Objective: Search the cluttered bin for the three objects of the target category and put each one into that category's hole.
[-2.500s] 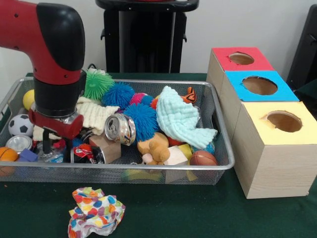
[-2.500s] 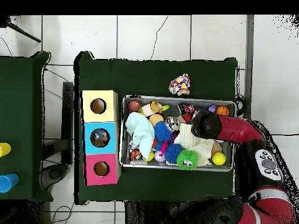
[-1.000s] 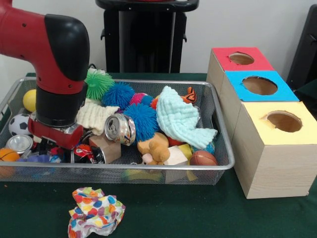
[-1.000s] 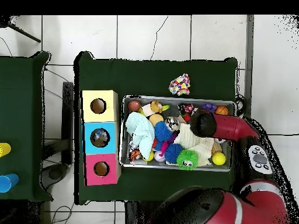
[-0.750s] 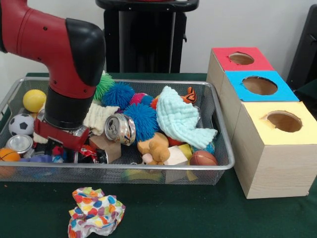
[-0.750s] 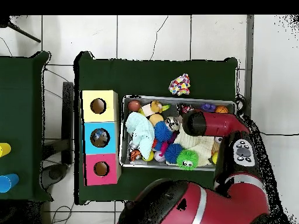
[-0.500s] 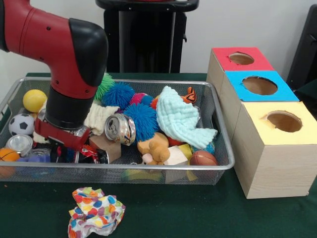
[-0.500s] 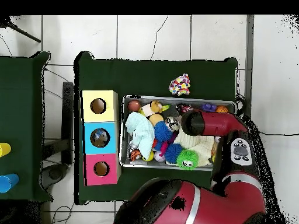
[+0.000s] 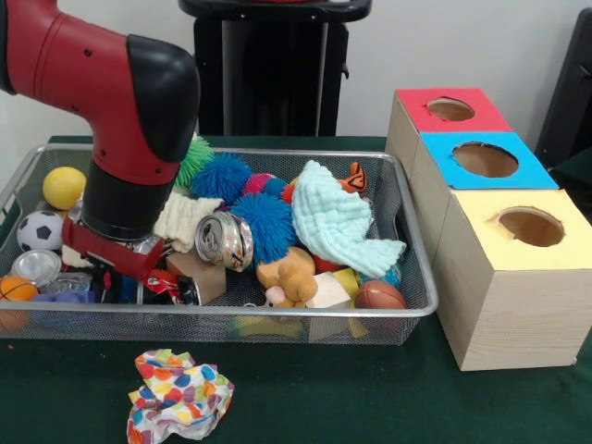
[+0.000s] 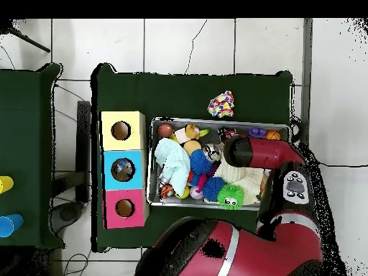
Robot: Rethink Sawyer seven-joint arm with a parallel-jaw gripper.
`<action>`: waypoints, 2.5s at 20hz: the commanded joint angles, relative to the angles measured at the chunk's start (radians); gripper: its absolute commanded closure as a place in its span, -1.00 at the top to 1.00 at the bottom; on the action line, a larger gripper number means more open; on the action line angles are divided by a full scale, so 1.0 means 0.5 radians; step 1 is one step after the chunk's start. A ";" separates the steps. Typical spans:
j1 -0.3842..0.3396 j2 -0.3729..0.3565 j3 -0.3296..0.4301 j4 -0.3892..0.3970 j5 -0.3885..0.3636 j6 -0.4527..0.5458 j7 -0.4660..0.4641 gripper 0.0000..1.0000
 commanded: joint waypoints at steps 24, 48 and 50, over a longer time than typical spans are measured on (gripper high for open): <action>0.022 -0.143 0.213 0.241 0.152 0.523 -0.020 1.00; -0.018 -0.083 0.116 0.181 0.053 0.408 -0.031 1.00; -0.025 -0.100 0.121 0.186 0.053 0.425 -0.047 1.00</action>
